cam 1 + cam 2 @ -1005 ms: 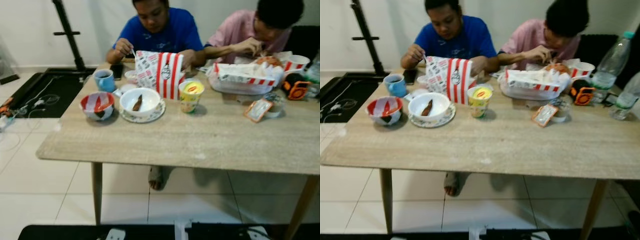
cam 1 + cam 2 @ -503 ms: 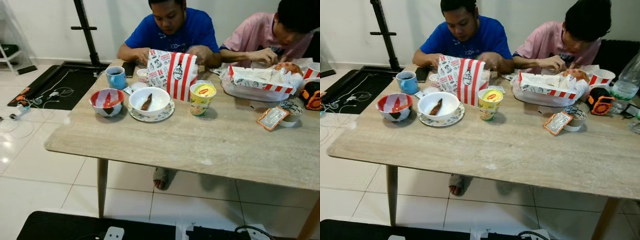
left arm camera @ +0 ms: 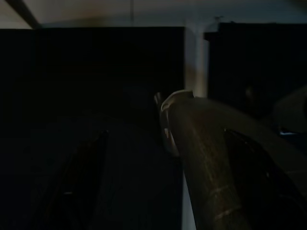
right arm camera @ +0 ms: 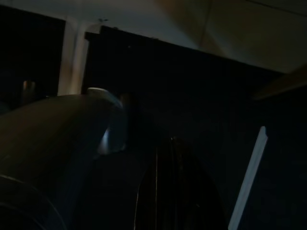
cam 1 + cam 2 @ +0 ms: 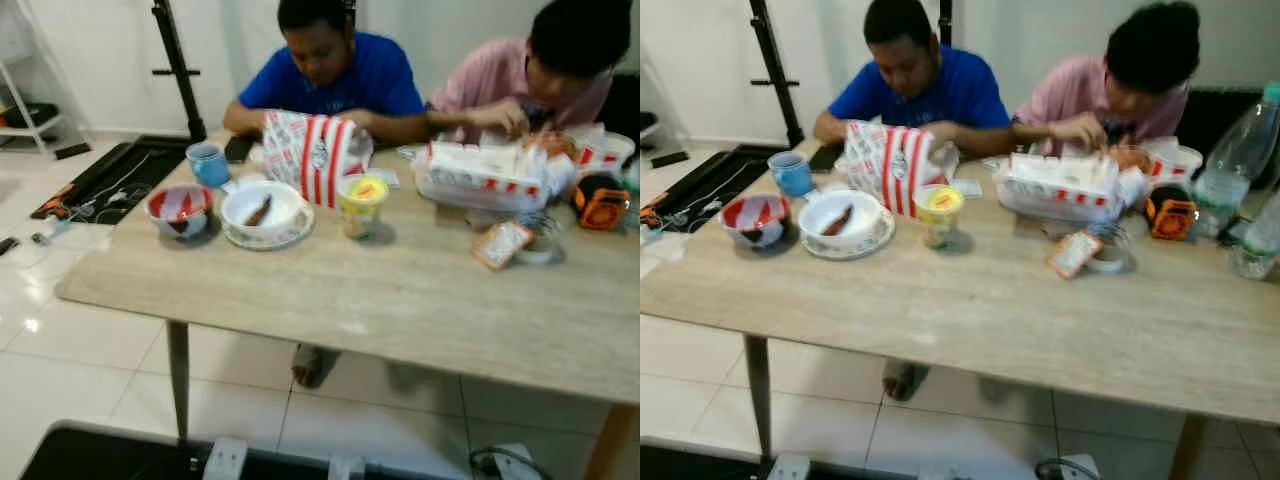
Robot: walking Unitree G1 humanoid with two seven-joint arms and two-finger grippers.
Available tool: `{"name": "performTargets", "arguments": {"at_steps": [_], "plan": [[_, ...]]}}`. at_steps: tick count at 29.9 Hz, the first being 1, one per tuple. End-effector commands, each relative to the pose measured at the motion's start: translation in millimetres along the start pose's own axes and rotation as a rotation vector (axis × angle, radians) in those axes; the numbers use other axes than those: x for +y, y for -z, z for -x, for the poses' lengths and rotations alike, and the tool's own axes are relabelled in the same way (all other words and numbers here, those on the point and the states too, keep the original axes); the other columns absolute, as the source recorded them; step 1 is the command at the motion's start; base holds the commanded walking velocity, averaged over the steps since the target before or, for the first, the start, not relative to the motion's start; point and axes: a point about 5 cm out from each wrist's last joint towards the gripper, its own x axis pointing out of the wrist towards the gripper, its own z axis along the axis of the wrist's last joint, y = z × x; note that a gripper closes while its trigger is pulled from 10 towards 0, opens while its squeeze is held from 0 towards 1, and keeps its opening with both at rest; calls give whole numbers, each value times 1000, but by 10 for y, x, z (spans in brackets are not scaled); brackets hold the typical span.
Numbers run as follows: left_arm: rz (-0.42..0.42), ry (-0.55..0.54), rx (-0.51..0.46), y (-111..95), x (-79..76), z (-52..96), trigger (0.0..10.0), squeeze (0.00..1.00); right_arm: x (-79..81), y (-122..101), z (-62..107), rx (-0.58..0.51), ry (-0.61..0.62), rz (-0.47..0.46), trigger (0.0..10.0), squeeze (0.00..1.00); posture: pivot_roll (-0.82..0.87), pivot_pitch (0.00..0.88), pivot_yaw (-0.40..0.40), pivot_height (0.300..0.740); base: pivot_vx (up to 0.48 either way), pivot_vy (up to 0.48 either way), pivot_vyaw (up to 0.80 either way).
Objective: Restocking fridge
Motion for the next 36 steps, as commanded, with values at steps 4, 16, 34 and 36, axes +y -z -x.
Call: {"name": "performTargets", "arguments": {"at_steps": [4,16,34,36], "plan": [[17,-10,66,170,-28,16,10000,0,13,-30,-3,-11,-2,3,10000,0,-17,0,10,740,0,-85,0],[-2,2,66,163,-30,16,10000,0,8,-31,-2,-13,5,5,10000,0,-16,0,9,740,0,-39,0],[20,-1,66,177,-50,13,10000,0,-11,-8,0,13,16,35,10000,0,-16,0,7,740,0,-437,-40],[28,-7,62,175,-46,14,10000,0,-9,-2,0,16,15,28,10000,0,-16,0,7,740,0,0,-725]]}}
